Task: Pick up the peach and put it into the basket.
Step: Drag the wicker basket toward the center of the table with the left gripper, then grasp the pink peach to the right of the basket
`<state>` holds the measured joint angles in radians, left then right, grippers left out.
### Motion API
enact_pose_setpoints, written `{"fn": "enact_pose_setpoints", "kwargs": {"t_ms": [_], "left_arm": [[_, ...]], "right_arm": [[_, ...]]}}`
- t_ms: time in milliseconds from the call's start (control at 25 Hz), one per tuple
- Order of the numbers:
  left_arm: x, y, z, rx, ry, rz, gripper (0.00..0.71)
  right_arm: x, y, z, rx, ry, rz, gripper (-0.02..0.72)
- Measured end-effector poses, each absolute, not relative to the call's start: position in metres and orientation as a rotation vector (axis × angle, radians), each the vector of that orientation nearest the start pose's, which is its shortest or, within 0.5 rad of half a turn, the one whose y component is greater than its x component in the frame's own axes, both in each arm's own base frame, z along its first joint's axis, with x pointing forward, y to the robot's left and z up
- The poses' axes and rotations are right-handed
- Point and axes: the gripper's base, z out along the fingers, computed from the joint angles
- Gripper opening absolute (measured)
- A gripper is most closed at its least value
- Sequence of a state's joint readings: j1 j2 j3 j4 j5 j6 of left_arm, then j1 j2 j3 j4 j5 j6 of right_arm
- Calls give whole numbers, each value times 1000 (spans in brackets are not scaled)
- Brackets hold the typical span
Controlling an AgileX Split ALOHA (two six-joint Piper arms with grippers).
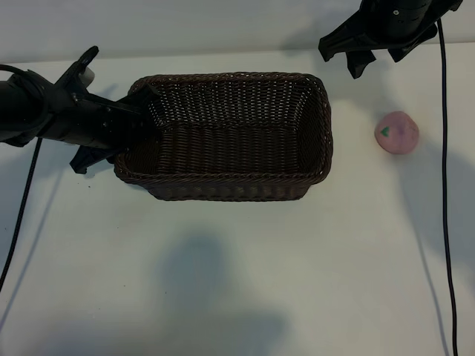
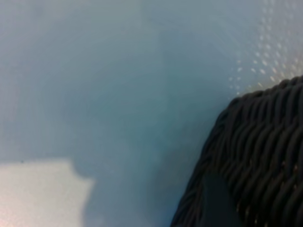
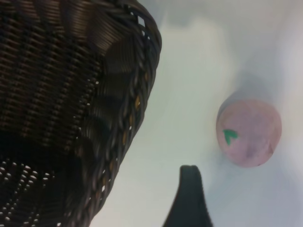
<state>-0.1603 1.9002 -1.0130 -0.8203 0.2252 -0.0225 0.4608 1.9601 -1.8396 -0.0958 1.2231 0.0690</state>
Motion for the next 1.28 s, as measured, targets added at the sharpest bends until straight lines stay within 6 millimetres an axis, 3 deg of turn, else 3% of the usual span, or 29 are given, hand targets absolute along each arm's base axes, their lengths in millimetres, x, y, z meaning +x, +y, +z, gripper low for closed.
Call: {"fn": "enact_pose_setpoints", "kwargs": {"t_ms": [120,320,440,600,880,1120,1280], "left_arm": [[362,-75,141,-753,2508,-584,398],[358,-76,163,-661,2489,-607,631],[355,-76,178,-621,2463,-626,694],[349,-77,198,-540,2450,-630,686],[345,-82,248,-231,2538,-594,629],[351,-73,287,-84,2637,-381,615],[350,-65,300,-21,2682,-243,606]], "right_arm": [[382,180,297,-573,2755,-13,553],[382,180,297,-573,2755,-13,553],[382,180,297,-573,2755,-13,553],[382,181,297,-573,2755,-12,553],[382,181,297,-573,2755,-12,553],[382,180,297,-572,2755,-12,553],[382,180,297,-572,2755,-12,553]]}}
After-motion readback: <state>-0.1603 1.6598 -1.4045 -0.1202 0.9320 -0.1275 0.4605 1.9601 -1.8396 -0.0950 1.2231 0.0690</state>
